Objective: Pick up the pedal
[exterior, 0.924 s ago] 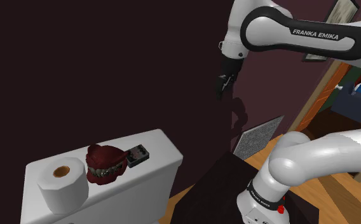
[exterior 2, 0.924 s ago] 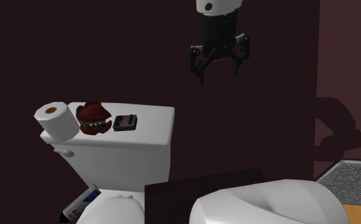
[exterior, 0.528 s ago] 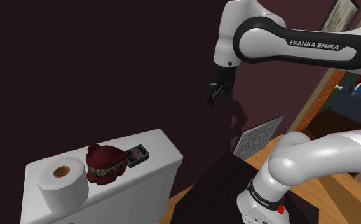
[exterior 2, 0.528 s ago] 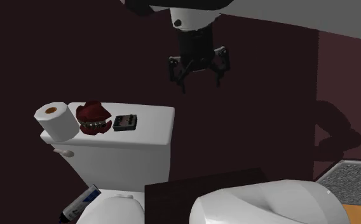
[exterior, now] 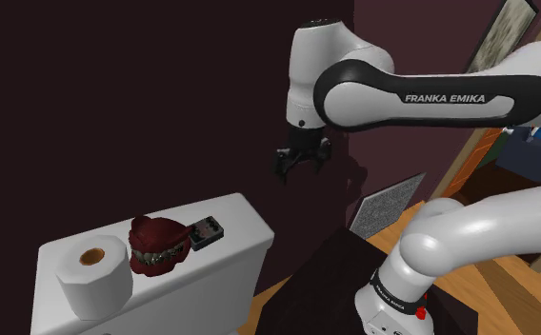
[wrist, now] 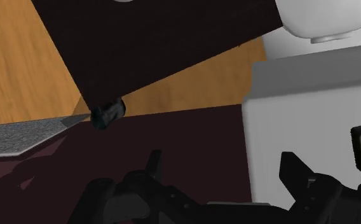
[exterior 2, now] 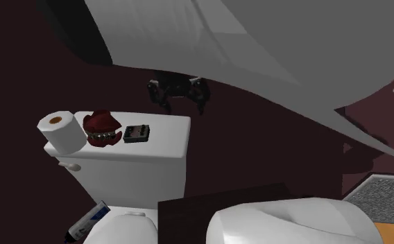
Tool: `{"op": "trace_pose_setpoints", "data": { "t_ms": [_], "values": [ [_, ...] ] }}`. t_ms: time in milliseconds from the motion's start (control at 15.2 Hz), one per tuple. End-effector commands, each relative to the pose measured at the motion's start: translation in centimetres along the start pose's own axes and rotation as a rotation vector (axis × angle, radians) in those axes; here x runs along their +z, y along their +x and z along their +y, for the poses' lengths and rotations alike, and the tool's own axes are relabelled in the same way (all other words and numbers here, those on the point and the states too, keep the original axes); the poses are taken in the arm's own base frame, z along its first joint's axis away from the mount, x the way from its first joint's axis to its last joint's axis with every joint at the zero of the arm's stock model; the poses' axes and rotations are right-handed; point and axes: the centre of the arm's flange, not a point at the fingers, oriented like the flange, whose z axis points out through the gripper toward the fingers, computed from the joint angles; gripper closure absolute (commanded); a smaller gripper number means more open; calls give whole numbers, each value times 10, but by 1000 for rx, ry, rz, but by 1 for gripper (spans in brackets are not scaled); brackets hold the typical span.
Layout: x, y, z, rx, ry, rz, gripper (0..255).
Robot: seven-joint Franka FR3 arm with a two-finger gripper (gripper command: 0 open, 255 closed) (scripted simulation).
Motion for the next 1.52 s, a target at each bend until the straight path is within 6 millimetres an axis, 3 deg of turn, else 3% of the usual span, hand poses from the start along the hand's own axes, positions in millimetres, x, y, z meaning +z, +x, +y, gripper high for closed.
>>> {"op": "trace_pose_setpoints", "data": {
  "t_ms": [0, 528, 1122, 1452],
  "values": [
    [8, -2, -30, 90, -9, -1, 0],
    [43, 12, -135, 416, -52, -2, 0],
    [87, 66, -239, 783, -101, -3, 0],
    [111, 69, -249, 807, -105, -3, 0]
  ]
}}
